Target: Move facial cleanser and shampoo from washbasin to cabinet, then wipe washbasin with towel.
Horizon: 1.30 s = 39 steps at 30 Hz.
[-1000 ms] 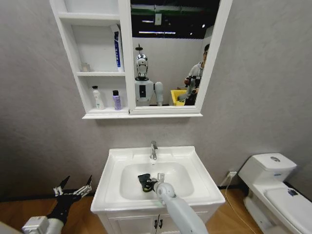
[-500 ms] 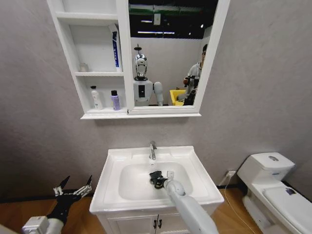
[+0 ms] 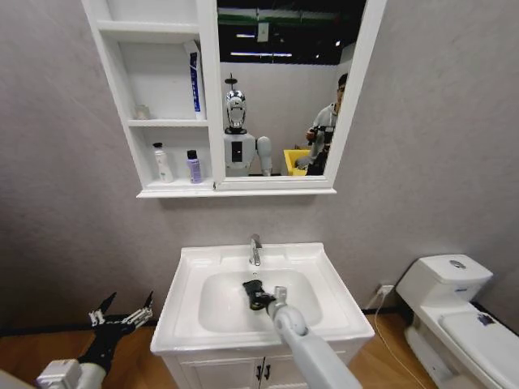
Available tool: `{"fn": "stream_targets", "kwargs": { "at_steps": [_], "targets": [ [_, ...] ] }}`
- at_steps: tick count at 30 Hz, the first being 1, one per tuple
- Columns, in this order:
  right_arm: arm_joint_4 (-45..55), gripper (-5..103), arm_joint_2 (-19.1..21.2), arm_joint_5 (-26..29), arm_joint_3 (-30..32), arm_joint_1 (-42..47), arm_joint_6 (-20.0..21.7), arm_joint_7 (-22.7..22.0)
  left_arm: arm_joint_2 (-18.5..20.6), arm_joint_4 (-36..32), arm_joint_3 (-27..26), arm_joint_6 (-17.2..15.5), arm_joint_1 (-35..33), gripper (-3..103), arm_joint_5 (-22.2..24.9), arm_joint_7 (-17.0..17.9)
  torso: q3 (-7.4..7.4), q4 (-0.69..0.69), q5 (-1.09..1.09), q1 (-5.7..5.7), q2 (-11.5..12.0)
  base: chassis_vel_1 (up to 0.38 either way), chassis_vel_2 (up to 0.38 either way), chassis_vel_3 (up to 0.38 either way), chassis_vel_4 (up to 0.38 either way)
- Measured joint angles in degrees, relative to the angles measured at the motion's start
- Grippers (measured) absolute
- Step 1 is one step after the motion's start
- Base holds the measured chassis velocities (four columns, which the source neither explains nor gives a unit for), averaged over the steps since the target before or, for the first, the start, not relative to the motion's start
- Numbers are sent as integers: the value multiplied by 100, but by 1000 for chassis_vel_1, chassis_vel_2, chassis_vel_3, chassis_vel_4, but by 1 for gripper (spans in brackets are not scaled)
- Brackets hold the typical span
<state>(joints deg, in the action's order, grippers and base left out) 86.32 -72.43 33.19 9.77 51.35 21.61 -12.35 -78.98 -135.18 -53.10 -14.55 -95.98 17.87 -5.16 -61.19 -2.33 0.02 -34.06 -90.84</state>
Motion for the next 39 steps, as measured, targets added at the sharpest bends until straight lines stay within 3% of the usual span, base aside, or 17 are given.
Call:
{"fn": "stream_targets", "kwargs": {
  "at_steps": [5, 8, 16, 23, 27, 29, 31, 32, 34, 36, 37, 39],
  "targets": [
    [80, 2, 360, -150, 445, -23, -478, 266, 0, 0, 0, 0, 0, 100, 0, 0, 0, 4, 0, 1, 0, 0, 0, 0, 0],
    [-372, 2, 579, -328, 673, -379, -882, 619, 0, 0, 0, 0, 0, 100, 0, 0, 0, 5, 0, 0, 0, 0, 0, 0, 0],
    [-823, 2, 767, -485, 906, -566, -1052, 1002, 0, 0, 0, 0, 0, 100, 0, 0, 0, 5, -1, 0, 0, 0, 0, 0, 0],
    [-1362, -2, 893, -768, 1052, -666, -1462, 1422, 0, 0, 0, 0, 0, 100, 0, 0, 0, 4, -3, 0, 0, 0, 0, 0, 0],
    [-1678, 9, 848, -743, 1005, -767, -1752, 1631, 0, 0, 0, 0, 0, 100, 0, 0, -1, 3, -2, -1, 0, 0, 0, 0, 0],
    [-1784, 19, 792, -782, 1008, -809, -1833, 1636, 0, 0, 0, 0, 0, 100, 0, 0, -1, 8, -1, -1, 0, 0, 0, 0, 0],
    [-1787, 19, 796, -775, 1008, -809, -1833, 1638, 0, 0, 0, 0, 0, 100, 0, 0, -1, 5, -1, -1, 0, 0, 0, 0, 0],
    [-1786, 29, 808, -776, 1011, -808, -1834, 1639, 0, 0, 0, 0, 0, 100, 0, 0, -1, 5, -2, -1, 0, 0, 0, 0, 0],
    [-1767, 41, 822, -828, 1045, -805, -1863, 1637, 0, 0, 0, 0, 0, 100, 0, 0, 0, 2, -2, -1, 0, 0, 0, 0, 0],
    [-1735, 41, 831, -874, 1073, -794, -1884, 1636, 0, 0, 0, 0, 0, 100, 0, 0, -1, 3, -2, -1, 0, 0, 0, 0, 0],
    [-1646, 51, 853, -950, 1115, -750, -1921, 1628, 0, 0, 0, 0, 0, 100, 0, 0, -1, 4, -3, -1, 0, 0, 0, 0, 0],
    [-1557, 51, 862, -1001, 1159, -700, -1957, 1615, 0, 0, 0, 0, -1, 100, 0, 0, 0, 4, -3, -1, 0, 0, 0, 0, 0]
  ]
}}
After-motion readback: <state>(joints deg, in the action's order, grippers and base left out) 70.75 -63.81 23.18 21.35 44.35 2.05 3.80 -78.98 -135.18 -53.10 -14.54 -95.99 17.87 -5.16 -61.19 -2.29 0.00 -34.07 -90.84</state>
